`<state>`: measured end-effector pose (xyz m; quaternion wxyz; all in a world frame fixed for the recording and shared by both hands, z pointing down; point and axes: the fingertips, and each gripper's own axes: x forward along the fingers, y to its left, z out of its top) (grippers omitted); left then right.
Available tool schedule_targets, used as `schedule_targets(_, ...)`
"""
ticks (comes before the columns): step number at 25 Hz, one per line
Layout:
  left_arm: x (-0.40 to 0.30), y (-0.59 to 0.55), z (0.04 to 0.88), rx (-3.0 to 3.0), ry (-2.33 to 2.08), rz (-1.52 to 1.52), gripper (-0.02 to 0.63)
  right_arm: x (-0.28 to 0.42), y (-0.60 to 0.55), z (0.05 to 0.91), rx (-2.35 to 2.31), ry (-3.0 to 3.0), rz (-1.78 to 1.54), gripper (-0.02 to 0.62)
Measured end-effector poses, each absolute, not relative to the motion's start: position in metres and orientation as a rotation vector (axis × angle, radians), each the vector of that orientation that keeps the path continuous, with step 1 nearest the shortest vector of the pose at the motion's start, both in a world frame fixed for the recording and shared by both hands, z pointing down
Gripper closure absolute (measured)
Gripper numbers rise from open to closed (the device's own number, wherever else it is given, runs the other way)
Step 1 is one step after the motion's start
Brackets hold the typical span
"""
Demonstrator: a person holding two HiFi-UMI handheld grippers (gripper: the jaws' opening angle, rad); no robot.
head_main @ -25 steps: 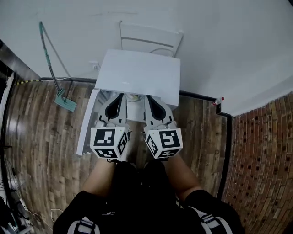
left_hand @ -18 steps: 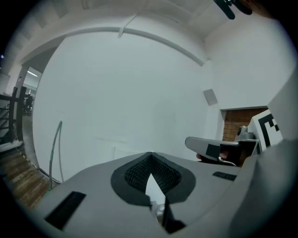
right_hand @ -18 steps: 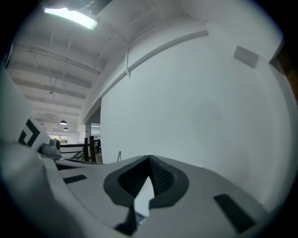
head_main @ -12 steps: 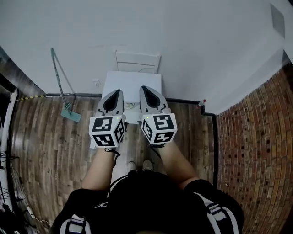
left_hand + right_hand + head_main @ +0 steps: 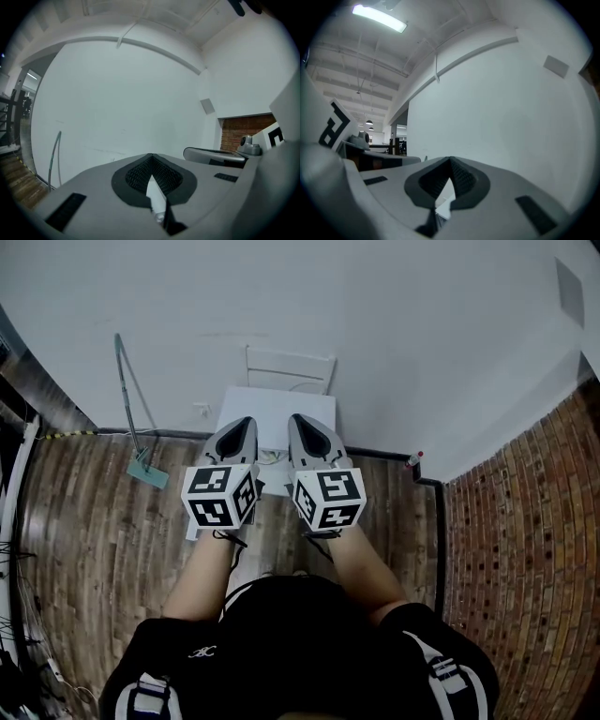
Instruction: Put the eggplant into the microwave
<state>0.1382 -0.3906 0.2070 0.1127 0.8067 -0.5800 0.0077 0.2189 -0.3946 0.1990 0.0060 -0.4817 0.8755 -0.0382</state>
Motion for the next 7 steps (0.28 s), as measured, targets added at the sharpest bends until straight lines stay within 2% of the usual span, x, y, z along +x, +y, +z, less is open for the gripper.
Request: schedule_targets(7, 0.126, -0.405, 0.208, 2.364, -1.672, -0.007, 0.609, 0.207, -0.406, 0.199, -1.509, 2.745, -0.084, 0.588)
